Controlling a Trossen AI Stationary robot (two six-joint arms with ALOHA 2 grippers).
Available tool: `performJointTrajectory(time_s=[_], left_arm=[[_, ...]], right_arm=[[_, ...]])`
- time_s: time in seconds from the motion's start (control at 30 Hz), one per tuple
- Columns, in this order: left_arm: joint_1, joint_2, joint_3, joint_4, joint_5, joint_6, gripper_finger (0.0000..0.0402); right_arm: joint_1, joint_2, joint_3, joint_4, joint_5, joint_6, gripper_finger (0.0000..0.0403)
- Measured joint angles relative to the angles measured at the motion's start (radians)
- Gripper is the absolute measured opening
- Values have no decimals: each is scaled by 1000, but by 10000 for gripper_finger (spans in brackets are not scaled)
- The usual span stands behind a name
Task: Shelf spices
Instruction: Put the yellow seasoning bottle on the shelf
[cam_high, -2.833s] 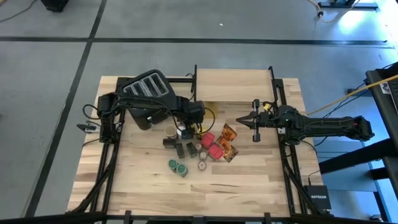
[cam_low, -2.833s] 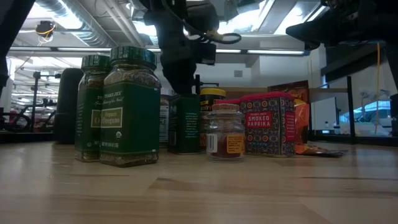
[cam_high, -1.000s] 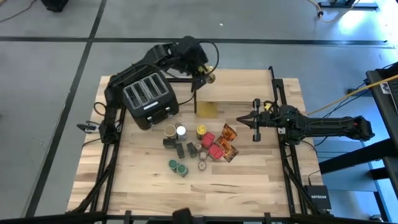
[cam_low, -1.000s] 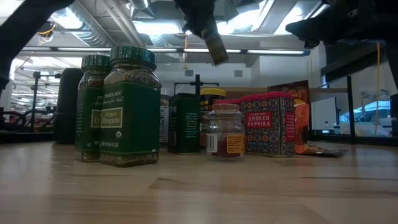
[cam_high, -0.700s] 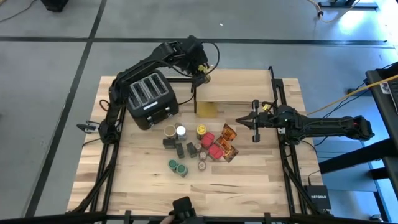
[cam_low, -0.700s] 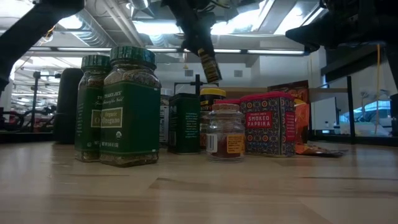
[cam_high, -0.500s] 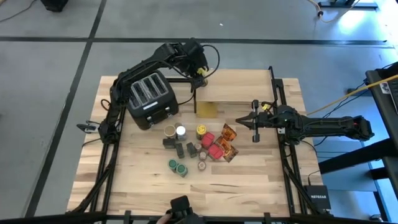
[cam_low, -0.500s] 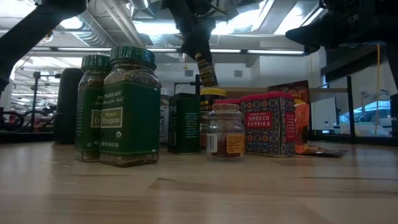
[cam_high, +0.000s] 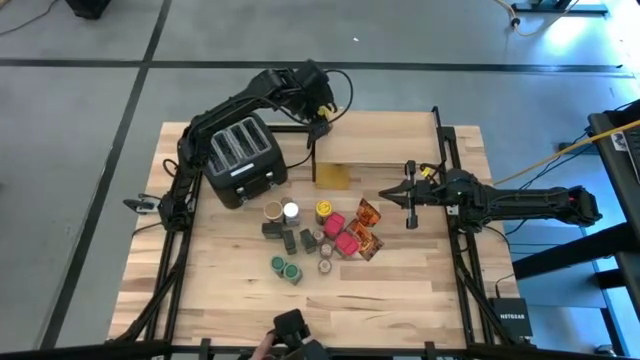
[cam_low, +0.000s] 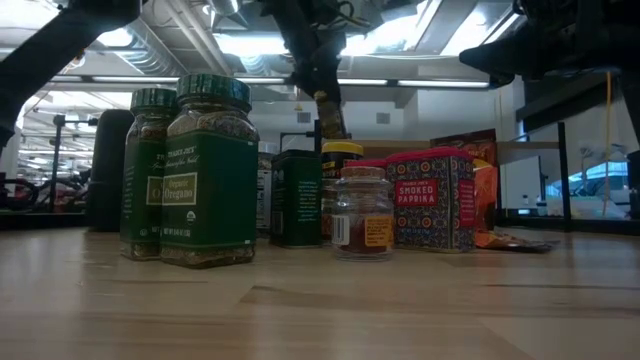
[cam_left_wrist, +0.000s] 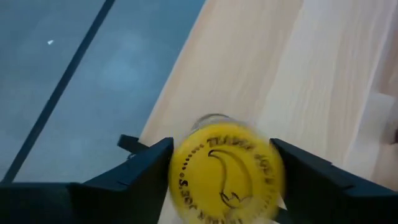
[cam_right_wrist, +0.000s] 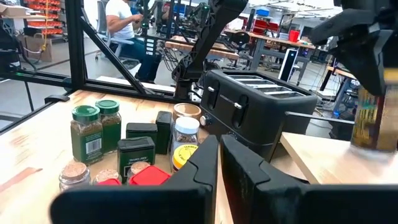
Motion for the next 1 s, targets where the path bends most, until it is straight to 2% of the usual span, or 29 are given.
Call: performJointTrajectory(time_s=[0.17, 0.3, 0.5, 0.87, 1.0], left_arm=[[1, 0, 0, -2, -12, -8, 288], [0, 0, 0, 16, -18, 11, 295], [-23, -33, 1, 10, -173, 17, 296], [-105, -210, 0, -92, -187, -42, 289], [-137, -299, -100, -74, -170, -47, 290]], right_arm=[[0, 0, 0, 0, 0, 0, 26], [0, 0, 0, 0, 0, 0, 26], [0, 0, 0, 0, 0, -1, 26], [0, 9, 13, 116, 88, -7, 26], [0, 98, 101, 58, 134, -14, 26]])
